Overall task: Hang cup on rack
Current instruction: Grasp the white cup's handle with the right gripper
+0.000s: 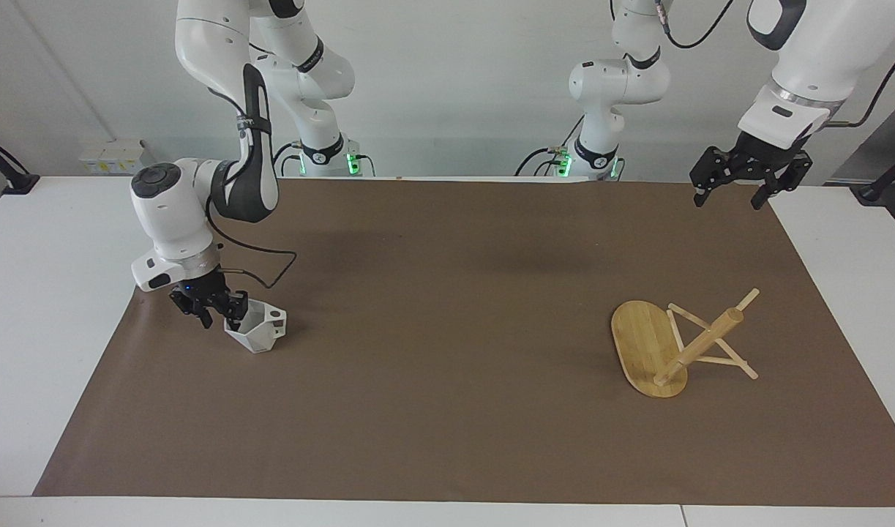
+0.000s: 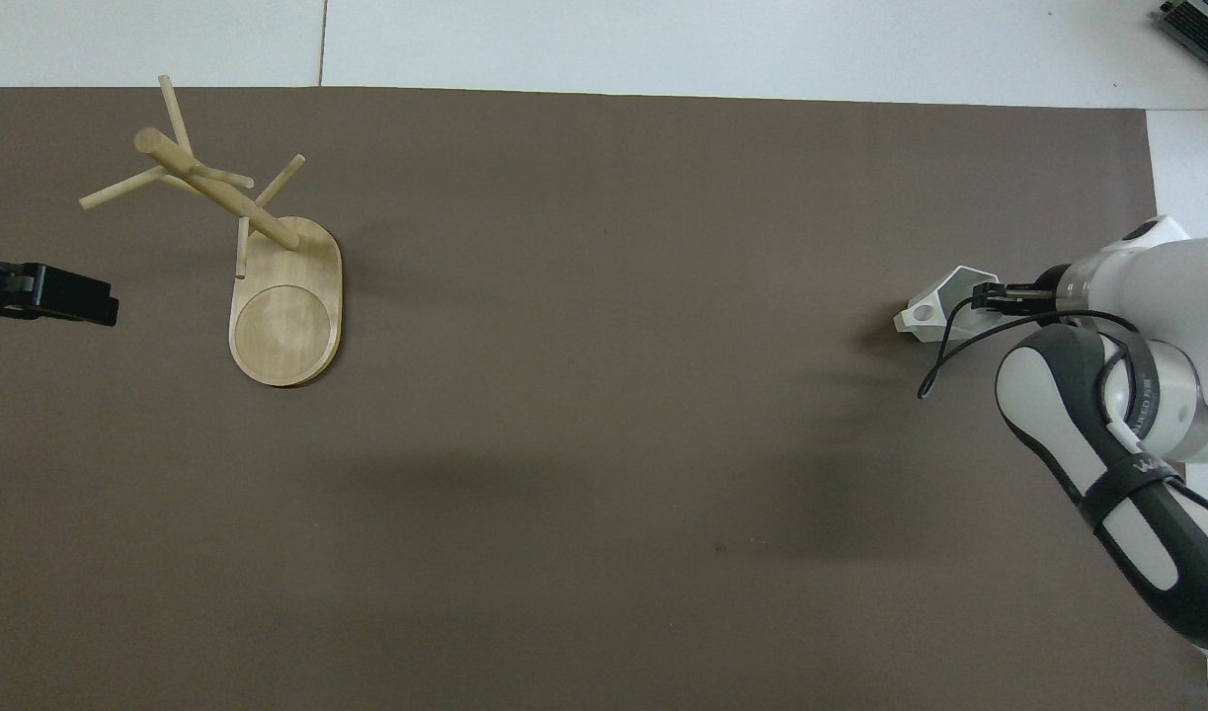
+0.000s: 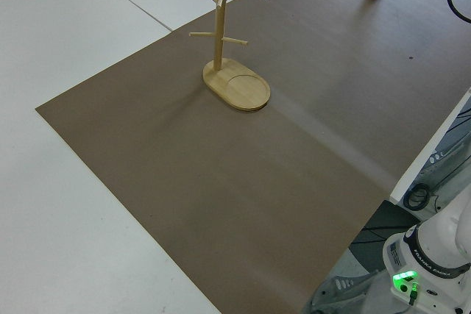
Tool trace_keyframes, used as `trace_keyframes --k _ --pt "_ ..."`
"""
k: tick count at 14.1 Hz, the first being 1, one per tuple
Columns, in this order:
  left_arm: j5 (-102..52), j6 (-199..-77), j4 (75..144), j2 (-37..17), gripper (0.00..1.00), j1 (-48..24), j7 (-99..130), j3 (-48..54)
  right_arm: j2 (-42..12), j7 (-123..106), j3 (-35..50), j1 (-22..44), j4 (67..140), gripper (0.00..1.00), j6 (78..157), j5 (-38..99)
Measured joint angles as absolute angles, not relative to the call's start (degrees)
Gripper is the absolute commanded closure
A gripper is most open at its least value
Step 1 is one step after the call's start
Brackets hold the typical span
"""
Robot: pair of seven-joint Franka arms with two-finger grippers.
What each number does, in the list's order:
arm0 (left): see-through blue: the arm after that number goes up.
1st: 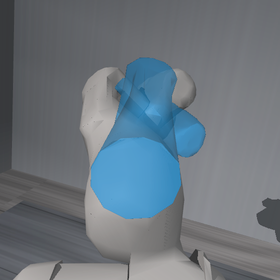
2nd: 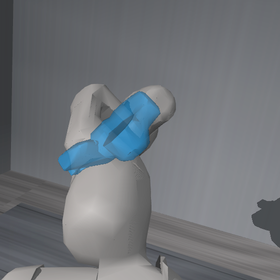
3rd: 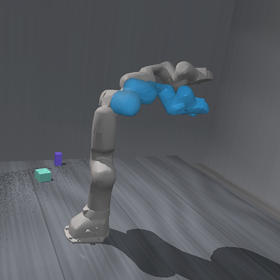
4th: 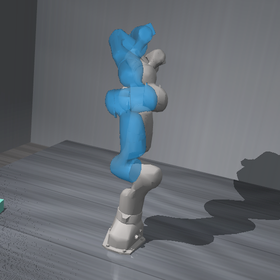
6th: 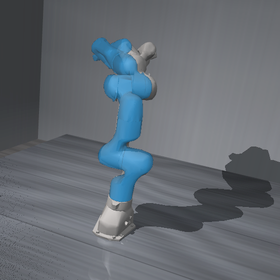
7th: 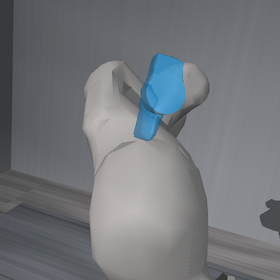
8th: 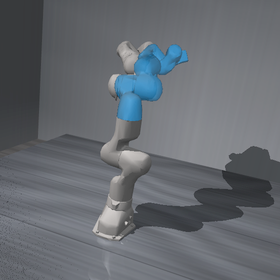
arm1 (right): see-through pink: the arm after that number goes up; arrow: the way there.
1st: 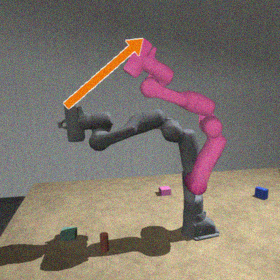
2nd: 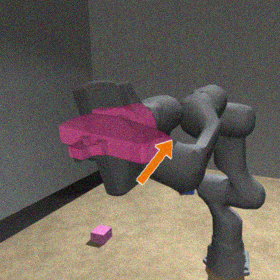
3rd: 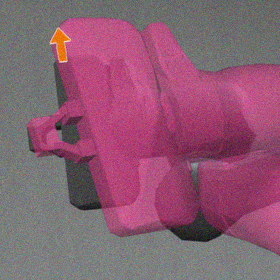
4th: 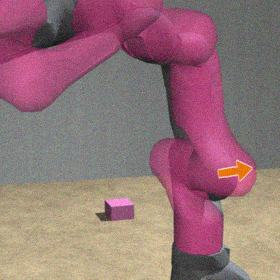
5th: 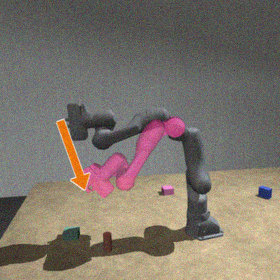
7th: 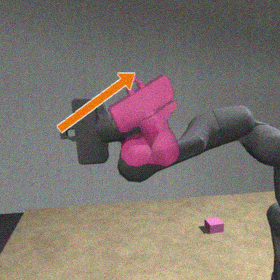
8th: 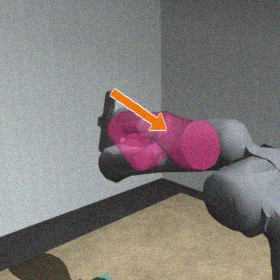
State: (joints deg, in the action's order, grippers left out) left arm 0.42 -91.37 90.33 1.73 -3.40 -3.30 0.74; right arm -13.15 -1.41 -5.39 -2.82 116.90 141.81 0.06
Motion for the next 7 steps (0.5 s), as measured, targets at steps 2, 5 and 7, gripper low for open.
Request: trace_keyframes --k 2,5,7 --pt "0.4 -91.4 90.3 1.7 0.00 -3.4 -3.3 0.7 -13.1 -1.4 -5.4 -2.8 116.9 1.00 141.8 0.1" --pt "0.4 -91.4 90.3 1.7 0.00 -3.4 -3.3 0.7 -12.8 -0.2 -5.3 -2.6 116.8 1.00 141.7 0.4" --pt "0.4 -91.4 90.3 1.7 0.00 -3.4 -3.3 0.7 -12.8 0.9 -5.4 -2.7 116.7 1.00 140.7 0.4"
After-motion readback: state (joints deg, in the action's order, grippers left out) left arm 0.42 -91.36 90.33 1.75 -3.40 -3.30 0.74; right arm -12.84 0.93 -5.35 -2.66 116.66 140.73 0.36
